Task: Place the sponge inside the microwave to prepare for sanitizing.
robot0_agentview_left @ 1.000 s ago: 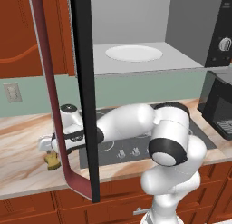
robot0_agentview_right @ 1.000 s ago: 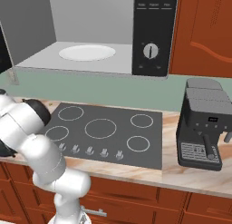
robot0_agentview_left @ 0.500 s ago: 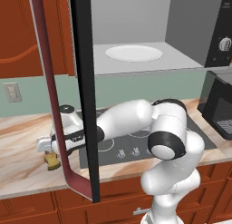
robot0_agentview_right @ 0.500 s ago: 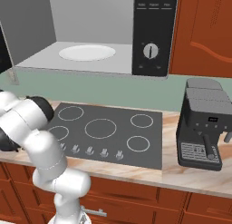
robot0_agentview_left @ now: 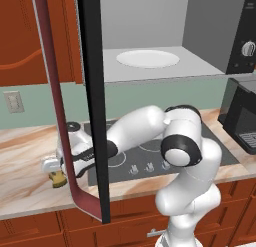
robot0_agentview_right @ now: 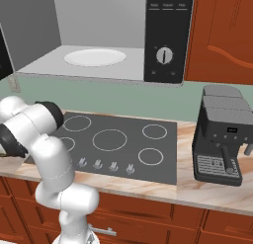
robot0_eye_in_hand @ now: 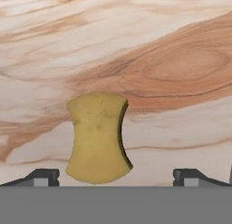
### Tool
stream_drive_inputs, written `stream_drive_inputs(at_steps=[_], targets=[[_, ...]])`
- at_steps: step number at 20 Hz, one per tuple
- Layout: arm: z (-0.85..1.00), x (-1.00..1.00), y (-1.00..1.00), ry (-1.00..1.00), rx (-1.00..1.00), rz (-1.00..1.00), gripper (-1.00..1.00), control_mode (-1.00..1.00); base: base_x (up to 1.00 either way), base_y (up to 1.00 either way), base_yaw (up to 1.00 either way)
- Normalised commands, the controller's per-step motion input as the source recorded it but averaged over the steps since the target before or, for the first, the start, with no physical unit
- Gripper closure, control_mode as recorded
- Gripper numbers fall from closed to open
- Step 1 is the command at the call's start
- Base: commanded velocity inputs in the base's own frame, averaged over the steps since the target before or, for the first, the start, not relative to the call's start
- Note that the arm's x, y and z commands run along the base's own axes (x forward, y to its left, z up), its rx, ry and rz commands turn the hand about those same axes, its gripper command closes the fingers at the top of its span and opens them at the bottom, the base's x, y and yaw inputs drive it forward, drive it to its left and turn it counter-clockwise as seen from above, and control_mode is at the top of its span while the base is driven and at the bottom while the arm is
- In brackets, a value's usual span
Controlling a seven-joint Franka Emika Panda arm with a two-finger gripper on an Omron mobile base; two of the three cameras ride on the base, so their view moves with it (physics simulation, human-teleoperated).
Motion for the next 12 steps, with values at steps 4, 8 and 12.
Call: stream_drive_inputs(at_steps=[4,8,12], targets=[[-0.03,0.0,0.13,0.02,-0.05,-0.05,-1.0,-1.0,0.0,0.0,0.0],[0.0,0.0,0.23,0.02,-0.01,-0.08,-1.0,-1.0,0.0,0.0,0.0],[0.0,0.0,0.15,0.03,0.0,-0.07,-1.0,-1.0,0.0,0.0,0.0]])
